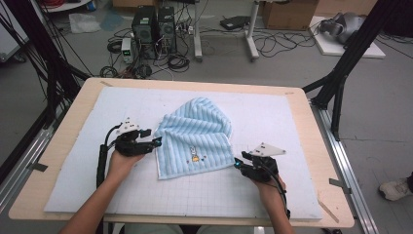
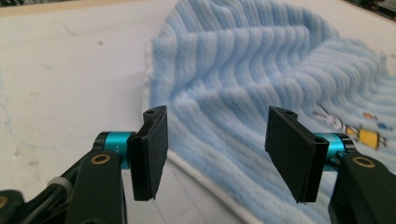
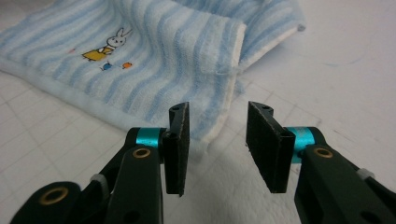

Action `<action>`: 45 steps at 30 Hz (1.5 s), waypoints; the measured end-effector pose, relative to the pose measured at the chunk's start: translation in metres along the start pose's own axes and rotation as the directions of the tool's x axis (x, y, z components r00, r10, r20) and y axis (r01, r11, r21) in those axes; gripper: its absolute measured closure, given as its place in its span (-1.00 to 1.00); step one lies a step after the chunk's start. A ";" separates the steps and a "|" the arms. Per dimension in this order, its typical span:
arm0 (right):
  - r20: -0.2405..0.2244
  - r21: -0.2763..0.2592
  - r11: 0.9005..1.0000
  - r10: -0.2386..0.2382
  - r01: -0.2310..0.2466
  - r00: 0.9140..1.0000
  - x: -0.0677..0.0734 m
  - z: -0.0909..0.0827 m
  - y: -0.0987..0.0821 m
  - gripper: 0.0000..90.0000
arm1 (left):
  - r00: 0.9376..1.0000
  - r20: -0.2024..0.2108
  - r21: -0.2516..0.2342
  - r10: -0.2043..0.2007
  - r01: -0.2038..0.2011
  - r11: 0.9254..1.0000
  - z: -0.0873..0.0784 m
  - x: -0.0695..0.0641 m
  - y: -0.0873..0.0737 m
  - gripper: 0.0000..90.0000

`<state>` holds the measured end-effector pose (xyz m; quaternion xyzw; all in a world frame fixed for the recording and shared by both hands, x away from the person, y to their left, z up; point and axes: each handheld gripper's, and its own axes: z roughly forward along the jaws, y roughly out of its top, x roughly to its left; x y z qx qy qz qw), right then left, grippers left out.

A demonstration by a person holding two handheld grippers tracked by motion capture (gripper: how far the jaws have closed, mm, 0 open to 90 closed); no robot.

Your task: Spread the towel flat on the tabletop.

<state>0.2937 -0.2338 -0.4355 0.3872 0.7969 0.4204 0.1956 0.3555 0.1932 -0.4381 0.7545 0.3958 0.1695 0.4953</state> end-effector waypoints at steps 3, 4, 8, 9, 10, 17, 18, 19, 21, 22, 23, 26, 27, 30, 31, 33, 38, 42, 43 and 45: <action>-0.006 0.040 0.999 0.000 0.000 1.000 -0.001 0.013 0.003 0.37 | 1.000 0.025 0.024 0.016 -0.016 1.000 0.000 -0.003 -0.006 -0.11; -0.010 0.053 0.999 0.007 -0.007 1.000 -0.001 0.016 0.003 0.40 | 0.999 0.031 0.032 0.017 -0.018 0.999 0.000 -0.005 -0.007 -0.11; -0.046 0.105 0.994 -0.002 0.006 0.999 0.000 0.023 0.000 0.59 | 0.998 0.047 0.063 0.043 -0.046 0.997 0.002 -0.012 -0.011 -0.10; -0.049 0.108 0.994 -0.008 0.013 0.999 0.001 0.023 0.000 0.66 | 0.998 0.048 0.070 0.047 -0.051 0.996 0.002 -0.013 -0.012 -0.09; -0.058 0.109 0.994 -0.005 0.012 0.998 0.002 0.022 0.000 0.75 | 0.998 0.048 0.073 0.050 -0.053 0.996 0.001 -0.015 -0.013 -0.09; -0.087 0.116 0.993 0.010 0.000 0.996 0.010 0.010 -0.006 0.85 | 0.998 0.052 0.064 0.042 -0.045 0.997 -0.014 -0.026 -0.023 -0.09; -0.086 0.118 0.993 0.010 0.000 0.996 0.013 0.006 -0.009 0.85 | 0.998 0.054 0.067 0.045 -0.049 0.997 -0.016 -0.028 -0.024 -0.09; -0.084 0.116 0.993 0.010 0.000 0.996 0.015 0.004 -0.010 0.85 | 0.997 0.056 0.071 0.044 -0.048 0.996 -0.018 -0.030 -0.025 -0.09; -0.074 0.113 0.994 0.008 0.001 0.997 0.021 -0.004 -0.013 0.85 | 0.997 0.055 0.071 0.056 -0.059 0.996 -0.022 -0.034 -0.027 -0.08; -0.066 0.107 0.994 0.004 0.003 0.998 0.023 -0.008 -0.014 0.84 | 0.997 0.053 0.075 0.063 -0.067 0.995 -0.025 -0.037 -0.027 -0.08; -0.049 0.092 0.996 0.000 0.005 0.999 0.027 -0.013 -0.016 0.77 | 0.996 0.052 0.076 0.068 -0.072 0.995 -0.026 -0.039 -0.027 -0.08; -0.007 0.062 0.998 0.021 -0.020 1.000 0.031 -0.025 -0.022 0.46 | 0.995 0.067 0.085 0.080 -0.085 0.993 -0.028 -0.047 -0.029 -0.08; 0.004 0.049 0.998 0.029 -0.030 1.000 0.032 -0.028 -0.024 0.40 | 0.994 0.074 0.092 0.087 -0.093 0.991 -0.027 -0.051 -0.030 -0.08; 0.037 0.019 0.998 0.056 -0.057 0.998 0.030 -0.035 -0.030 0.16 | 0.989 0.074 0.132 0.130 -0.139 0.981 -0.021 -0.058 -0.032 -0.07; 0.045 0.010 0.998 0.066 -0.067 0.997 0.029 -0.037 -0.031 0.09 | 0.986 0.077 0.154 0.149 -0.159 0.975 -0.018 -0.061 -0.033 -0.07; 0.056 -0.003 0.997 0.077 -0.077 0.995 0.026 -0.040 -0.033 0.07 | 0.977 0.064 0.186 0.202 -0.210 0.960 -0.014 -0.067 -0.032 0.03; 0.061 -0.017 0.996 0.093 -0.092 0.994 0.018 -0.041 -0.035 0.06 | 0.969 0.092 0.174 0.228 -0.241 0.955 -0.012 -0.073 -0.032 0.60; 0.029 -0.053 0.987 0.155 -0.154 0.987 0.012 -0.036 -0.034 0.08 | 0.969 0.113 0.169 0.219 -0.236 0.957 -0.012 -0.072 -0.032 0.88; 0.019 -0.067 0.983 0.175 -0.173 0.984 0.012 -0.035 -0.032 0.10 | 0.969 0.115 0.170 0.219 -0.236 0.957 -0.013 -0.071 -0.032 0.88; 0.002 -0.076 0.980 0.182 -0.182 0.983 0.012 -0.030 -0.027 0.19 | 0.968 0.122 0.168 0.218 -0.236 0.957 -0.013 -0.071 -0.032 0.89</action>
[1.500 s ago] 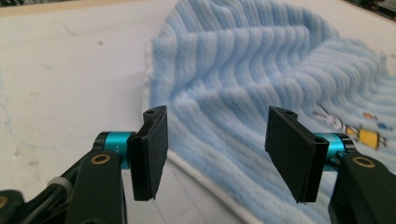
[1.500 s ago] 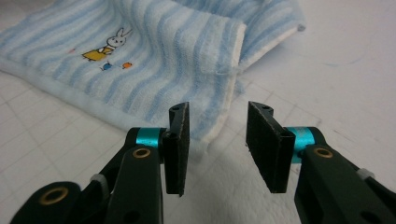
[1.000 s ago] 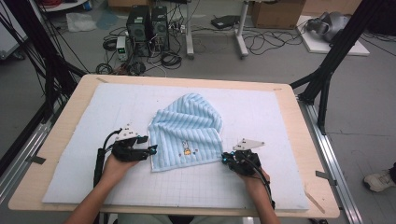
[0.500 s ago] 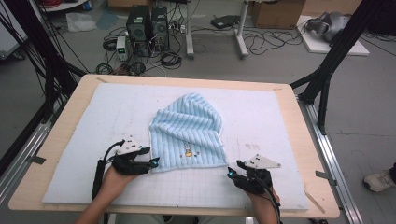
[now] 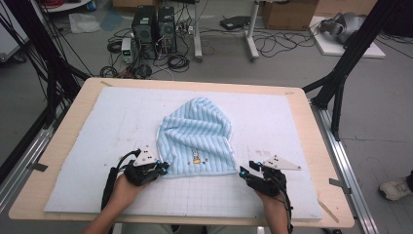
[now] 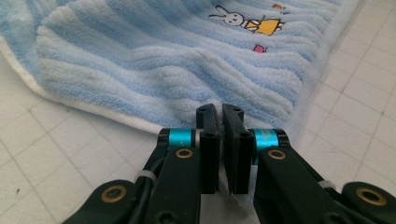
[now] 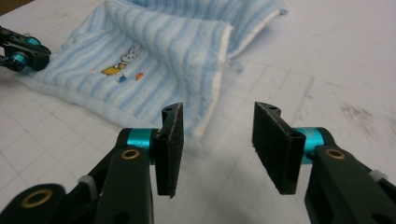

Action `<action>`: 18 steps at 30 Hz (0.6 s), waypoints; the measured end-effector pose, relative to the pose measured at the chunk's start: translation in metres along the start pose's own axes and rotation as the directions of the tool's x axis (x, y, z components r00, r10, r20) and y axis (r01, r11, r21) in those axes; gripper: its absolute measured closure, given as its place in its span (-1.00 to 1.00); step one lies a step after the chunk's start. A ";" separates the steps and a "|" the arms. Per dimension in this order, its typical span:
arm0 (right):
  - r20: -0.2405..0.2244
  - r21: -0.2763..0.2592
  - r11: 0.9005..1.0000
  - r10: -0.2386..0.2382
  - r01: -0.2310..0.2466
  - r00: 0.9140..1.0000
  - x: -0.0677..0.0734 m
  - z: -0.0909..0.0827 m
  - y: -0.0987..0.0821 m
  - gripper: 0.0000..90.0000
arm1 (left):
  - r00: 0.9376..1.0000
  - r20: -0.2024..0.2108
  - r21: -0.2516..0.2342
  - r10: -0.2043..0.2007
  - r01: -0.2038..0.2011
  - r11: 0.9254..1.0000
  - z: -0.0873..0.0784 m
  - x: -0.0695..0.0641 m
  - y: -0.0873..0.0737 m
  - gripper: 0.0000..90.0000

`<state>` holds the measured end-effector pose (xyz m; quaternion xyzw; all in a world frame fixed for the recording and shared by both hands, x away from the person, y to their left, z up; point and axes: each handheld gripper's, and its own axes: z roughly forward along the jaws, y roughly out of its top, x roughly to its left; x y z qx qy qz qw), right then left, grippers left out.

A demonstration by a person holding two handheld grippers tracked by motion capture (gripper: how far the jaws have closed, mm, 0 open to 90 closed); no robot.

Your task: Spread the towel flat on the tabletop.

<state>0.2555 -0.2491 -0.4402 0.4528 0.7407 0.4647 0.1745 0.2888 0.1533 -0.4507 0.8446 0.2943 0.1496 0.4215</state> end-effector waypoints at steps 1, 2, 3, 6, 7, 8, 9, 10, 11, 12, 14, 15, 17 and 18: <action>-0.003 0.004 1.000 -0.009 0.009 1.000 0.002 0.004 0.003 0.23 | 1.000 0.004 -0.001 -0.007 0.007 1.000 -0.001 0.000 0.000 0.89; 0.000 0.011 0.999 -0.032 0.032 0.999 0.004 0.008 0.006 0.28 | 1.000 0.010 -0.001 -0.006 0.007 1.000 -0.001 0.001 -0.001 0.90; 0.000 0.027 0.998 -0.048 0.048 0.999 0.006 0.013 0.008 0.30 | 1.000 0.020 -0.001 -0.009 0.009 1.000 -0.002 0.001 -0.001 0.90; -0.028 0.079 0.994 -0.074 0.076 0.997 0.010 0.027 0.007 0.42 | 0.998 0.053 -0.015 -0.021 0.022 1.000 -0.006 0.003 -0.004 0.90; -0.034 0.106 0.990 -0.092 0.095 0.995 0.011 0.031 0.005 0.49 | 0.998 0.060 -0.016 -0.019 0.020 1.000 -0.008 0.004 -0.005 0.90; -0.042 0.131 0.985 -0.111 0.115 0.993 0.013 0.033 0.005 0.54 | 0.998 0.064 -0.016 -0.022 0.023 1.000 -0.009 0.005 -0.006 0.90; -0.047 0.137 0.982 -0.125 0.131 0.991 0.014 0.034 0.006 0.64 | 0.997 0.071 -0.018 -0.026 0.027 0.999 -0.010 0.006 -0.007 0.90; -0.057 0.140 0.981 -0.130 0.137 0.990 0.015 0.034 0.006 0.76 | 0.997 0.073 -0.021 -0.036 0.037 0.999 -0.011 0.006 -0.008 0.90; -0.058 0.160 0.977 -0.135 0.142 0.989 0.016 0.033 0.006 0.82 | 0.997 0.077 -0.019 -0.032 0.033 0.999 -0.012 0.007 -0.008 0.90; -0.063 0.160 0.976 -0.140 0.149 0.988 0.016 0.033 0.006 0.88 | 0.996 0.080 -0.018 -0.033 0.035 0.999 -0.013 0.007 -0.009 0.90; -0.092 0.166 0.974 -0.140 0.154 0.986 0.015 0.030 0.007 0.90 | 0.995 0.097 -0.019 -0.038 0.040 0.999 -0.015 0.006 -0.010 0.91; -0.101 0.168 0.974 -0.136 0.152 0.986 0.015 0.027 0.006 0.90 | 0.994 0.103 -0.021 -0.036 0.038 0.999 -0.017 0.005 -0.010 0.91; -0.122 0.163 0.975 -0.131 0.151 0.984 0.016 0.020 0.005 0.90 | 0.992 0.119 -0.029 -0.047 0.050 0.998 -0.021 0.004 -0.012 0.91; -0.131 0.165 0.974 -0.132 0.153 0.983 0.017 0.014 0.004 0.90 | 0.990 0.128 -0.032 -0.049 0.054 0.998 -0.023 0.003 -0.013 0.91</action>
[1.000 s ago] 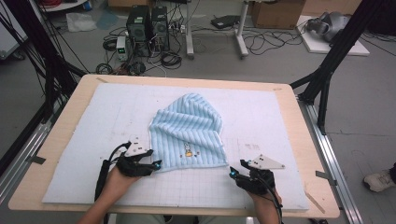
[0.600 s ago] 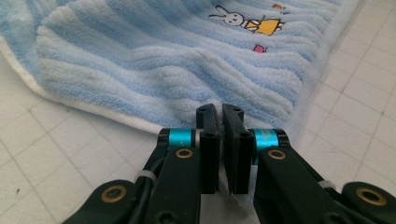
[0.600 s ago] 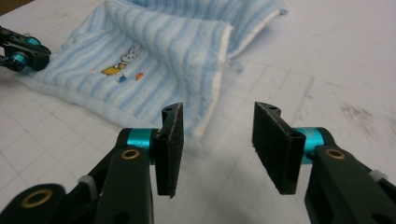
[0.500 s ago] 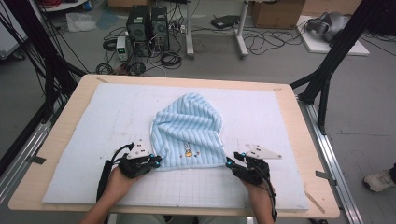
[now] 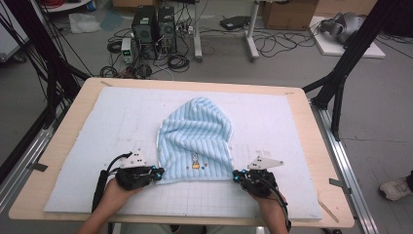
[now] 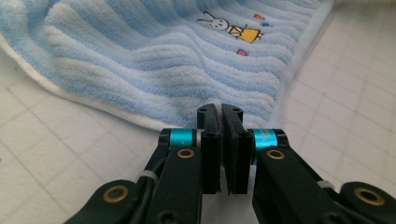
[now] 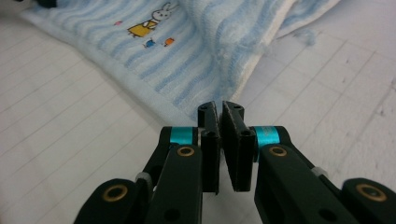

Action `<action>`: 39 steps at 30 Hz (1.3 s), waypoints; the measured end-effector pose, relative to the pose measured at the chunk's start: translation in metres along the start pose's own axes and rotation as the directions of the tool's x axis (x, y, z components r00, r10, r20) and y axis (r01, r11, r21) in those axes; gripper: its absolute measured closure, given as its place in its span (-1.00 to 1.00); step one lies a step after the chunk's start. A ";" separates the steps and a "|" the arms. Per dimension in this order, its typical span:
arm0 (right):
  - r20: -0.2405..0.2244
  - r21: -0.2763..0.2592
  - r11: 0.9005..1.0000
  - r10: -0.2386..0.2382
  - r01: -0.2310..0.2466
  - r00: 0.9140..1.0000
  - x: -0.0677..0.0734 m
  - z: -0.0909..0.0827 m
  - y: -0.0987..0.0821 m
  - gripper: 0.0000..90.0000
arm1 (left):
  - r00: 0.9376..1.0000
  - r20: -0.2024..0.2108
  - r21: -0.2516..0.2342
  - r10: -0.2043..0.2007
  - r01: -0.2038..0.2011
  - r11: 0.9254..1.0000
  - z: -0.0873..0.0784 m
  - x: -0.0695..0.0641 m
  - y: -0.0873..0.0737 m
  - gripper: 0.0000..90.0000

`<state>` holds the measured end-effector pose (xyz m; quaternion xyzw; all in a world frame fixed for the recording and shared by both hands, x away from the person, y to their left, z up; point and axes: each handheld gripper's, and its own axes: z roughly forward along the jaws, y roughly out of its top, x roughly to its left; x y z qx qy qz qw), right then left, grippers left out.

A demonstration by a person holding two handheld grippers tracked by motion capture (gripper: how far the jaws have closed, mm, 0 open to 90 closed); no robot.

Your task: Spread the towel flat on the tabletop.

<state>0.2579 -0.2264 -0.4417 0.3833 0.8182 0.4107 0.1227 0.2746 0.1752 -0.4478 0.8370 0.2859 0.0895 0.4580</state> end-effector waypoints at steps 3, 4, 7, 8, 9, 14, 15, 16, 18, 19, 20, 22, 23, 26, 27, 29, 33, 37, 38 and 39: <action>-0.018 0.002 1.000 -0.027 0.027 0.999 0.007 -0.013 -0.004 0.90 | 1.000 0.027 -0.007 -0.004 0.005 1.000 -0.005 -0.005 -0.003 0.91; -0.019 0.004 1.000 -0.024 0.024 1.000 0.010 -0.017 -0.005 0.90 | 0.999 0.035 -0.013 -0.009 0.009 1.000 -0.006 -0.008 -0.003 0.91; -0.034 0.003 0.999 -0.033 0.033 0.999 0.018 -0.025 -0.011 0.90 | 0.998 0.064 -0.012 0.000 0.001 1.000 -0.011 -0.014 -0.005 0.91; -0.041 0.008 0.999 -0.036 0.036 0.999 0.020 -0.027 -0.013 0.90 | 0.997 0.071 -0.012 0.002 -0.001 1.000 -0.012 -0.016 -0.006 0.91; -0.046 0.012 0.999 -0.035 0.036 0.998 0.022 -0.030 -0.015 0.90 | 0.997 0.083 -0.013 -0.002 0.003 1.000 -0.013 -0.018 -0.007 0.91; -0.072 0.015 0.999 -0.046 0.047 0.996 0.032 -0.045 -0.024 0.89 | 0.987 0.161 0.004 0.000 -0.001 1.000 -0.018 -0.025 -0.012 0.91; -0.070 0.003 0.999 -0.046 0.046 0.996 0.034 -0.048 -0.026 0.75 | 0.987 0.159 -0.002 0.019 -0.019 1.000 -0.018 -0.027 -0.013 0.90; -0.048 -0.020 0.999 -0.037 0.036 0.998 0.034 -0.051 -0.027 0.55 | 0.989 0.145 -0.018 0.030 -0.027 0.999 -0.017 -0.027 -0.013 0.86; -0.014 -0.077 0.997 0.026 -0.027 1.000 0.028 -0.054 -0.026 0.30 | 0.997 0.075 -0.054 -0.002 0.006 0.999 -0.016 -0.024 -0.009 0.34; -0.001 -0.109 0.993 0.043 -0.043 0.999 0.024 -0.054 -0.025 0.25 | 0.999 0.052 -0.077 -0.007 0.010 0.997 -0.016 -0.021 -0.007 0.18; 0.021 -0.132 0.989 0.064 -0.061 0.998 0.021 -0.054 -0.023 0.11 | 0.999 0.032 -0.099 -0.009 0.012 0.995 -0.016 -0.019 -0.006 0.15; 0.059 -0.168 0.982 0.097 -0.086 0.994 0.016 -0.051 -0.020 0.03 | 0.999 -0.018 -0.142 -0.029 0.026 0.990 -0.017 -0.014 -0.002 0.03; 0.073 -0.177 0.980 0.102 -0.088 0.992 0.013 -0.048 -0.018 -0.03 | 0.999 -0.035 -0.162 -0.040 0.033 0.986 -0.018 -0.011 -0.001 0.00; 0.099 -0.180 0.980 0.109 -0.090 0.989 0.009 -0.039 -0.013 -0.03 | 0.996 -0.052 -0.202 -0.068 0.056 0.978 -0.023 -0.002 0.003 -0.02; 0.106 -0.181 0.980 0.105 -0.084 0.989 0.009 -0.037 -0.012 -0.02 | 0.995 -0.065 -0.219 -0.074 0.058 0.974 -0.026 0.001 0.004 -0.02; 0.101 -0.183 0.979 0.109 -0.089 0.989 0.006 -0.033 -0.008 0.06 | 0.992 -0.085 -0.227 -0.088 0.067 0.972 -0.028 0.007 0.005 -0.01; 0.086 -0.160 0.982 0.110 -0.095 0.990 0.002 -0.018 0.000 0.17 | 0.989 -0.112 -0.217 -0.101 0.075 0.973 -0.022 0.020 0.011 -0.01; 0.087 -0.080 0.994 0.088 -0.081 0.992 0.004 0.001 0.006 0.32 | 0.984 -0.126 -0.198 -0.126 0.099 0.975 -0.007 0.027 0.016 -0.01; 0.098 -0.060 0.995 0.079 -0.074 0.992 0.005 0.004 0.007 0.33 | 0.985 -0.122 -0.185 -0.125 0.101 0.978 -0.002 0.027 0.016 -0.01; 0.109 -0.045 0.997 0.065 -0.061 0.992 0.007 0.007 0.007 0.33 | 0.985 -0.122 -0.175 -0.121 0.099 0.980 0.001 0.027 0.016 -0.01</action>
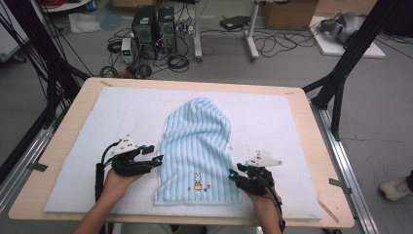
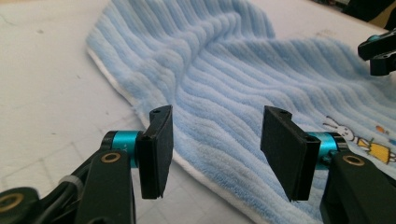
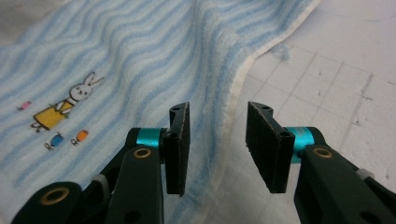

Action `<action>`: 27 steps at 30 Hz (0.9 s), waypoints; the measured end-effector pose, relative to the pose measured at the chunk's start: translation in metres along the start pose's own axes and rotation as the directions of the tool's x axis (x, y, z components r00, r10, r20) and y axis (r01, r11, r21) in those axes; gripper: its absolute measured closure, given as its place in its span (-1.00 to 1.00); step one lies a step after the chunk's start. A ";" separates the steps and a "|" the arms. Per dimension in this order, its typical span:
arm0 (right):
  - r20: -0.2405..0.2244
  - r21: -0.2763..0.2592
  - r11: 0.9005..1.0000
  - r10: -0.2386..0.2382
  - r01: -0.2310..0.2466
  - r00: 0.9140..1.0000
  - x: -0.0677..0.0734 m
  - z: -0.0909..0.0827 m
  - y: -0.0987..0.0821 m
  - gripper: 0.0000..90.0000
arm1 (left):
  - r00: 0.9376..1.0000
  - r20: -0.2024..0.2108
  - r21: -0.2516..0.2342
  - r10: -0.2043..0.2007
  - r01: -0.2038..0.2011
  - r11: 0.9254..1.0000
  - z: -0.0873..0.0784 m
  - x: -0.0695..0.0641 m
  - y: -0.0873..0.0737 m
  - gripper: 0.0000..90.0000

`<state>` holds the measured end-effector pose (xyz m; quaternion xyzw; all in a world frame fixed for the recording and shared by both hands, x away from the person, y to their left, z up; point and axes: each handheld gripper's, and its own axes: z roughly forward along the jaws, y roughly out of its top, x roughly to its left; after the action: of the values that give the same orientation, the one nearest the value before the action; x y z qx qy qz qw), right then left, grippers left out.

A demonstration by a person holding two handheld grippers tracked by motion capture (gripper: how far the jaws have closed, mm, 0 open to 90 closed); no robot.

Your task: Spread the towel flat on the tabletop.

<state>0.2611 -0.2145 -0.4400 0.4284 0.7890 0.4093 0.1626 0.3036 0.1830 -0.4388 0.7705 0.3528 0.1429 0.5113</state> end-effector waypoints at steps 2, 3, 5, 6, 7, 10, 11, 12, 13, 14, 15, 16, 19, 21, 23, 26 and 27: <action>0.003 0.018 1.000 -0.012 0.012 1.000 0.001 0.003 0.000 0.37 | 1.000 -0.002 0.023 0.008 -0.008 1.000 0.005 -0.002 -0.002 -0.01; 0.011 0.041 0.999 -0.032 0.032 0.999 0.003 0.005 0.000 0.43 | 1.000 0.000 0.027 0.006 -0.006 1.000 0.007 -0.004 -0.004 -0.01; 0.014 0.077 0.995 -0.063 0.062 0.998 0.005 0.009 -0.003 0.61 | 1.000 -0.009 0.040 0.008 -0.008 0.999 0.009 -0.004 -0.005 -0.01; -0.004 0.078 0.996 -0.050 0.050 0.999 0.005 0.009 -0.003 0.72 | 1.000 -0.011 0.043 0.007 -0.007 0.999 0.009 -0.004 -0.006 -0.01; -0.013 0.084 0.996 -0.042 0.043 0.999 0.005 0.008 -0.003 0.82 | 1.000 -0.010 0.045 0.003 -0.003 0.999 0.009 -0.005 -0.006 -0.01; -0.005 0.086 0.995 -0.047 0.047 0.999 0.008 0.007 -0.004 0.89 | 1.000 -0.014 0.056 0.006 -0.005 0.998 0.014 -0.006 -0.005 -0.02; -0.005 0.083 0.995 -0.048 0.049 0.999 0.007 0.007 -0.004 0.89 | 1.000 -0.020 0.076 0.012 -0.010 0.997 0.016 -0.006 -0.005 -0.02; -0.005 0.078 0.996 -0.043 0.043 0.999 0.007 0.007 -0.005 0.89 | 0.999 -0.029 0.098 0.015 -0.012 0.995 0.018 -0.007 -0.004 -0.01; -0.009 0.078 0.996 -0.035 0.035 0.999 0.006 0.007 -0.005 0.89 | 0.999 -0.029 0.109 0.020 -0.016 0.994 0.020 -0.007 -0.004 -0.01; -0.009 0.078 0.996 -0.037 0.037 0.999 0.006 0.007 -0.005 0.89 | 0.999 -0.033 0.120 0.026 -0.022 0.993 0.022 -0.008 -0.003 0.00; -0.008 0.078 0.996 -0.041 0.041 0.999 0.007 0.007 -0.005 0.89 | 0.999 -0.037 0.135 0.036 -0.030 0.990 0.023 -0.009 -0.003 0.02; -0.009 0.080 0.996 -0.042 0.043 0.999 0.007 0.007 -0.005 0.90 | 0.998 -0.039 0.153 0.046 -0.040 0.987 0.025 -0.010 -0.003 0.08; -0.026 0.081 0.996 -0.033 0.035 0.999 0.005 0.007 -0.005 0.90 | 0.992 -0.056 0.193 0.111 -0.099 0.976 0.028 -0.016 -0.003 0.32; -0.031 0.079 0.996 -0.031 0.034 0.999 0.004 0.006 -0.005 0.91 | 0.990 -0.036 0.191 0.133 -0.124 0.974 0.028 -0.018 -0.003 0.64; -0.038 0.084 0.996 -0.032 0.036 0.999 0.004 0.006 -0.005 0.91 | 0.990 -0.022 0.192 0.142 -0.135 0.972 0.027 -0.021 -0.003 0.87; -0.053 0.096 0.995 -0.036 0.041 0.998 0.004 0.002 -0.006 0.91 | 0.995 0.030 0.195 0.097 -0.101 0.976 0.023 -0.020 -0.005 0.92; -0.058 0.099 0.994 -0.032 0.038 0.998 0.004 0.000 -0.007 0.91 | 0.995 0.051 0.194 0.083 -0.092 0.977 0.020 -0.020 -0.007 0.92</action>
<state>0.2550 -0.2138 -0.4451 0.4102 0.8203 0.3782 0.1257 0.2986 0.1566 -0.4508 0.8348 0.3200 0.1135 0.4333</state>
